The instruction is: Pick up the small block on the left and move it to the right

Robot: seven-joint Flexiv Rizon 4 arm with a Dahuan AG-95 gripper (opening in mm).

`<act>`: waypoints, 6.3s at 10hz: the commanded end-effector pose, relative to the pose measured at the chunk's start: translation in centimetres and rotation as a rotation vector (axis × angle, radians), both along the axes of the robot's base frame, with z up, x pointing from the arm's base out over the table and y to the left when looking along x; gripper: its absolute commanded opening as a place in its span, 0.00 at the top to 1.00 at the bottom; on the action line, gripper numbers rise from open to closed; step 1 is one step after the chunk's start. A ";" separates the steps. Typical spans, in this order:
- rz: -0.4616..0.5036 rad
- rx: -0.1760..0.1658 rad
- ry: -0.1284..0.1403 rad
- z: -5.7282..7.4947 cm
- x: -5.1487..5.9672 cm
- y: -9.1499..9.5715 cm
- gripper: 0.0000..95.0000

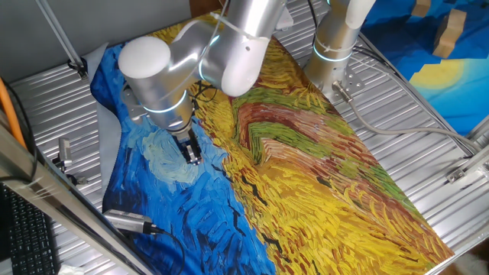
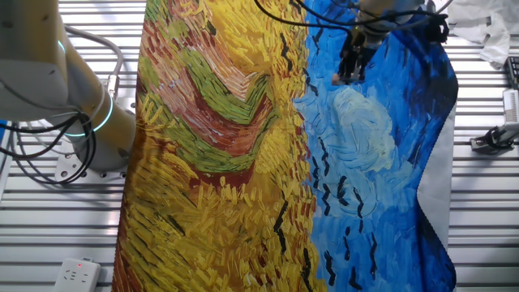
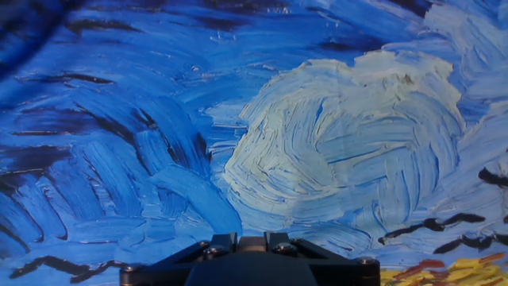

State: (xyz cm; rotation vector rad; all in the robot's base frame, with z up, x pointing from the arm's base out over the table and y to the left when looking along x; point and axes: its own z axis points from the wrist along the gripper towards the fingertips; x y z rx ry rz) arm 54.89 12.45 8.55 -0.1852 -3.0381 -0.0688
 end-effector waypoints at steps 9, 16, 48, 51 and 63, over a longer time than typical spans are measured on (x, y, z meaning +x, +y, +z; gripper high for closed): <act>-0.009 -0.008 0.000 -1.1 0.1 0.0 1.00; -0.004 -0.010 -0.006 -3.4 0.2 0.0 1.00; 0.031 -0.030 -0.070 -5.3 0.0 0.2 0.40; 0.024 -0.036 -0.065 -2.8 0.1 0.0 0.40; 0.064 -0.061 -0.062 -0.6 -0.1 0.0 1.00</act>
